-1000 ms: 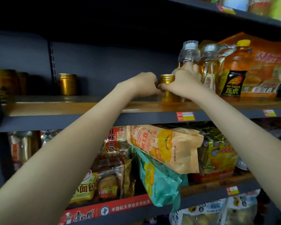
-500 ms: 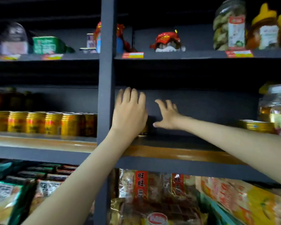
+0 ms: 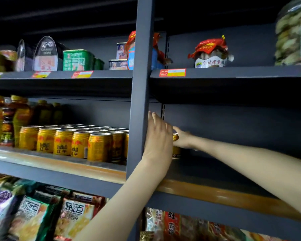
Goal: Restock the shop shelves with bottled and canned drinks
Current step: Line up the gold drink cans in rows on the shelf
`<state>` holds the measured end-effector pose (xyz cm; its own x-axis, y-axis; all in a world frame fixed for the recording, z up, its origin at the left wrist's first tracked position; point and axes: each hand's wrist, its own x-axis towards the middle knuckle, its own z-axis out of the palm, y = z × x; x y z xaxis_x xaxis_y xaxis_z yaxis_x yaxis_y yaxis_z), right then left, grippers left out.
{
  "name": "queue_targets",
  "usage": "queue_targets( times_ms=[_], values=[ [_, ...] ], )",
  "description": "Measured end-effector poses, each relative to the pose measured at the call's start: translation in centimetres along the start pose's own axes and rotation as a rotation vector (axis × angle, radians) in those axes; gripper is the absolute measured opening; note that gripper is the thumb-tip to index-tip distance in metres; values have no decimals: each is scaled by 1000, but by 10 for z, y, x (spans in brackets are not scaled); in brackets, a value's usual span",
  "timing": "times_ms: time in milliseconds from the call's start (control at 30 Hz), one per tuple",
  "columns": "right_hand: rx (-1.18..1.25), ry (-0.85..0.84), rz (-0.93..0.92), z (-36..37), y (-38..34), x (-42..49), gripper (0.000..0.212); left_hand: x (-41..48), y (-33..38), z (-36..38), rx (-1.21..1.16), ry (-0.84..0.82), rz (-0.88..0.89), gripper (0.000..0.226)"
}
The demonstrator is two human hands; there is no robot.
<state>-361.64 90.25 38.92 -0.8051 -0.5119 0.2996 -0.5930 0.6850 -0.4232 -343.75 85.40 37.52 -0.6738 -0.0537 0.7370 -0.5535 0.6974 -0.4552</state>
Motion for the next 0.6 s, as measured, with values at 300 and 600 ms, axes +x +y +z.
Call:
queue_targets(
  times_ms=[300, 600],
  values=[
    [37, 129, -2, 3, -5, -1, 84, 2, 0, 1, -32, -41, -4, 56],
    [139, 353, -231, -44, -10, -121, 80, -11, 2, -9, -641, 207, -55, 59]
  ],
)
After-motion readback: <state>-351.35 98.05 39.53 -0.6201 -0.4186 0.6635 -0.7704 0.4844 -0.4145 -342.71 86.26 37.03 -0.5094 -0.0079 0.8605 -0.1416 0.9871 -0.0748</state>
